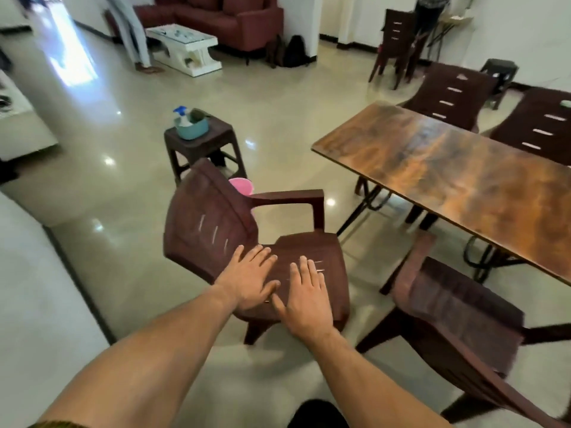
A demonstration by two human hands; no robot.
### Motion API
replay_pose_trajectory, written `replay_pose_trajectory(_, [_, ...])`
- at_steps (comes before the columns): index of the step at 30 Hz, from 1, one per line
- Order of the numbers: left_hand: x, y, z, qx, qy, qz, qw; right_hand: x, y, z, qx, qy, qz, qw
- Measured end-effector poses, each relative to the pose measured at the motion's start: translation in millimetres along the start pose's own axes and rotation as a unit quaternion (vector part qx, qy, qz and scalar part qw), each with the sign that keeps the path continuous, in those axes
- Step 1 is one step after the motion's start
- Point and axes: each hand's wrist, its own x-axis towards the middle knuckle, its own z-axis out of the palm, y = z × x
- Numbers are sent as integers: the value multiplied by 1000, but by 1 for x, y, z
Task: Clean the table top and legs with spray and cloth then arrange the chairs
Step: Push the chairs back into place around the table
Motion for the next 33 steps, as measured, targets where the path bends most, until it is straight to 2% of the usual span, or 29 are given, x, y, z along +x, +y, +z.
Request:
replay_pose_trajectory(3, [-11,-68,3,-12,6,-59,998,41,-58,20,17,-32,-29,999])
replay_pose_trajectory(6, [-4,-124,4,-52,25,-118,991,80,-104,39,47,-30,-47,997])
replay_pose_trajectory(9, [18,-183,-3,-63,45,-143,987,131,-147,63,78,-58,-48,994])
replay_pose_trajectory(12, [44,-232,-12,-40,54,-125,990,182,-183,84,112,-77,-78,988])
replay_pose_trajectory(14, [64,-264,-16,-30,30,-89,995,212,-208,95,134,-93,-102,981])
replay_pose_trajectory(17, [94,-303,-27,-2,-2,-41,999,251,-238,96,151,-99,-84,980])
replay_pose_trajectory(23, [156,-334,-38,43,-76,77,993,299,-247,127,134,-117,0,984])
replay_pose_trajectory(28, [199,-339,-29,169,-123,184,960,296,-263,129,252,-104,134,953])
replay_pose_trajectory(33, [212,-333,-38,243,-149,266,921,285,-306,124,166,-43,309,935])
